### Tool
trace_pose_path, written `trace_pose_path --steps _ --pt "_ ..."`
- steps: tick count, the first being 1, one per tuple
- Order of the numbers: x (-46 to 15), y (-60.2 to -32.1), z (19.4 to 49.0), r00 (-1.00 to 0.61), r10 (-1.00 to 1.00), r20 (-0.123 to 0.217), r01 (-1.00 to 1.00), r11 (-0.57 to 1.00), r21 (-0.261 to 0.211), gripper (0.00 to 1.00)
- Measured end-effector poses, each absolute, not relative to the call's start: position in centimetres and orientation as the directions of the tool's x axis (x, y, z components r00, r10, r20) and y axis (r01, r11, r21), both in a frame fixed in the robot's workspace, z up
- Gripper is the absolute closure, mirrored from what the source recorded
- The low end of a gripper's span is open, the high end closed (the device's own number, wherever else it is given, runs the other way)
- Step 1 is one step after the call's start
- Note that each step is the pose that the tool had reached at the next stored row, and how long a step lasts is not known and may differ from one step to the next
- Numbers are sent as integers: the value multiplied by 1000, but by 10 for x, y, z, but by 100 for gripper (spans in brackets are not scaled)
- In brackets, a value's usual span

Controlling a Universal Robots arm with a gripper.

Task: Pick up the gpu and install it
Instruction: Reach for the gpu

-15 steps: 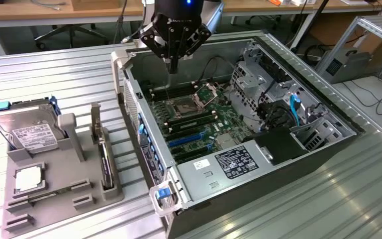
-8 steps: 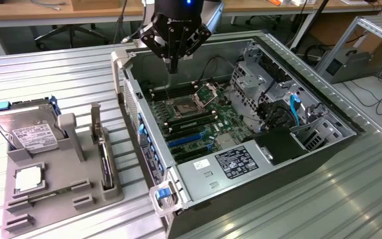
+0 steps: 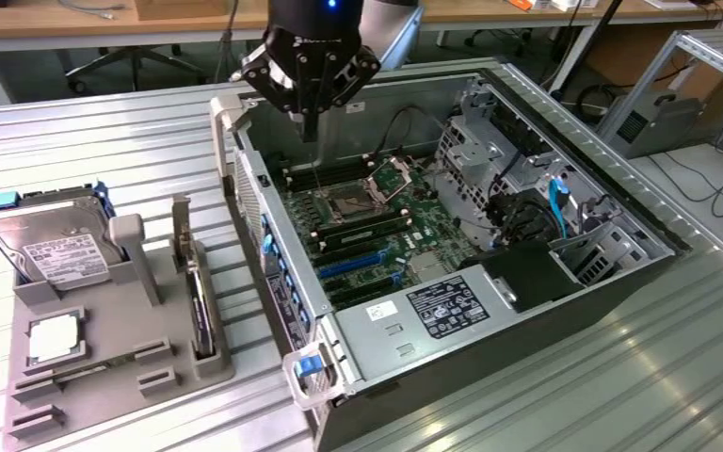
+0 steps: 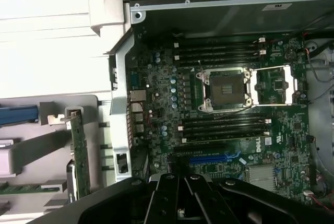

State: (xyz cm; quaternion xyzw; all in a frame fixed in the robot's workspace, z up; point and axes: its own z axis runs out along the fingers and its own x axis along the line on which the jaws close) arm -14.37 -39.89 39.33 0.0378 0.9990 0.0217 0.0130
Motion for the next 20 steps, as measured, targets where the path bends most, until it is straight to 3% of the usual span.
trace_pose_path --steps 20 --pt "-210 -399 393 -997 76 -24 75 996 44 89"
